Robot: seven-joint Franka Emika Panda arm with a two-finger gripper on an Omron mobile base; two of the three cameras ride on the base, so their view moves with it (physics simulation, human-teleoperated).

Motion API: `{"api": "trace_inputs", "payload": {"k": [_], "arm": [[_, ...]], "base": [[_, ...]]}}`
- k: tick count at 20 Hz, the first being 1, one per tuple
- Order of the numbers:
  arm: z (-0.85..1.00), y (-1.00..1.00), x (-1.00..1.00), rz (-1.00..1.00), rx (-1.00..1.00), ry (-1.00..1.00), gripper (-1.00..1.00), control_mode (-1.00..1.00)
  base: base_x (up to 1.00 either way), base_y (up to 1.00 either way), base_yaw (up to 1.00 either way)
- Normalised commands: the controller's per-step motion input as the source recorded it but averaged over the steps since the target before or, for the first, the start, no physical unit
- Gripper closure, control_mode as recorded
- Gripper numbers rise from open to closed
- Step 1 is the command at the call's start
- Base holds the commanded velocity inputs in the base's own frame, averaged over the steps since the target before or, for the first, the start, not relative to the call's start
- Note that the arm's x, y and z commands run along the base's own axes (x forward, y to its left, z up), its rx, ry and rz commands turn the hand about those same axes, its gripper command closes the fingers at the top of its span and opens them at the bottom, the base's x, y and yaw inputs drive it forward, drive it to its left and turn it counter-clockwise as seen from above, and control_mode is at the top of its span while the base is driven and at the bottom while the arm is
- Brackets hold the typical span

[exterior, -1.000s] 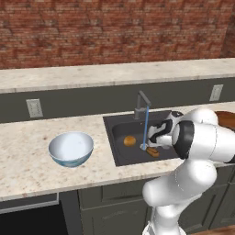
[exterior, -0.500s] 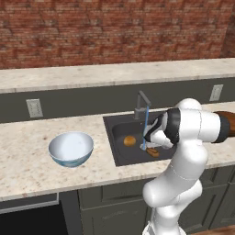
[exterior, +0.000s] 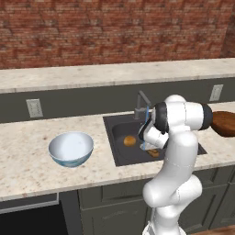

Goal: Pick the potatos from the sink and place them in one bowl. Place the eggplant in the other bowl. Then turn off the sink faucet.

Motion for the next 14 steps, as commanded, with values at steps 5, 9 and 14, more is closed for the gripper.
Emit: {"api": "trace_inputs", "payload": {"k": [5,9,14], "arm": [[-0.34,-0.10,0.30,0.00,0.00,0.00,-1.00,-1.00],[-0.31,-0.09,0.34,0.00,0.00,0.00,-1.00,-1.00],[-0.26,-0.02,0.26,0.00,0.00,0.00,-1.00,-1.00]], "base": [[0.00,0.00,0.00],[0.00,0.00,0.00],[0.00,0.00,0.00]]}}
